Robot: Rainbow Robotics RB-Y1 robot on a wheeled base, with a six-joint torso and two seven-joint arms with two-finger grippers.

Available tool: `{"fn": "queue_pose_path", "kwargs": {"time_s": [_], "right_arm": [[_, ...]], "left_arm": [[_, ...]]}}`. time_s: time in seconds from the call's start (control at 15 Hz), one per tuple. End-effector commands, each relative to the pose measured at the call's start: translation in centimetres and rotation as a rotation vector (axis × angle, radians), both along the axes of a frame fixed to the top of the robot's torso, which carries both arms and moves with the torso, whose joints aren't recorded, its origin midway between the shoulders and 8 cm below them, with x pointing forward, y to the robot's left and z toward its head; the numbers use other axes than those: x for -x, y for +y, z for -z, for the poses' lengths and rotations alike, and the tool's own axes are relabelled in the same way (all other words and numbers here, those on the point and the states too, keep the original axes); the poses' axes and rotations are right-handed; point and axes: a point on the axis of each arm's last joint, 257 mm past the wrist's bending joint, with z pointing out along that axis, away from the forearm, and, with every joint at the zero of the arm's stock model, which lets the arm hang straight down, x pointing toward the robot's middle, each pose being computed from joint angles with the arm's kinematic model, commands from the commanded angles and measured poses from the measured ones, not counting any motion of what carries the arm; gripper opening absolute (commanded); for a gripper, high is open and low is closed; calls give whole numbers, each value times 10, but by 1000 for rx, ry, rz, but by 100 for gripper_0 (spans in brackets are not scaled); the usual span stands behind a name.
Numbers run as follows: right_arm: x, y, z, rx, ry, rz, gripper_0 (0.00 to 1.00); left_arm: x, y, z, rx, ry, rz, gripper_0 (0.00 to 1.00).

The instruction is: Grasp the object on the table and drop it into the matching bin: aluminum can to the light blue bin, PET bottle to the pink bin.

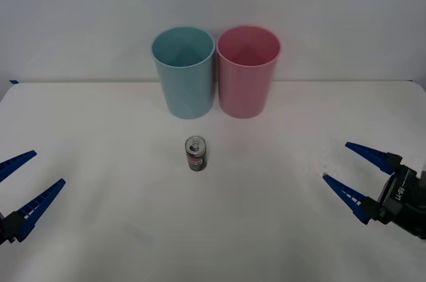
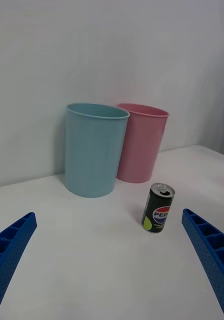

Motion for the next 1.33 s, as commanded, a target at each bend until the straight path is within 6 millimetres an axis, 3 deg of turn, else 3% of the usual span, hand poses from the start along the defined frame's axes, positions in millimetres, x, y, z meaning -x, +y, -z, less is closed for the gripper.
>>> {"fn": "queue_pose_path", "kwargs": {"time_s": [0.07,0.6,1.33], "right_arm": [[-13,15,6,10,-8,-34,100],[-44,65,20,33,-13,-91,100],[-77,160,46,82,-18,-141,100]], "left_arm": [[0,0,0,0,0,0,100],[0,0,0,0,0,0,100],[0,0,0,0,0,0,100]]}}
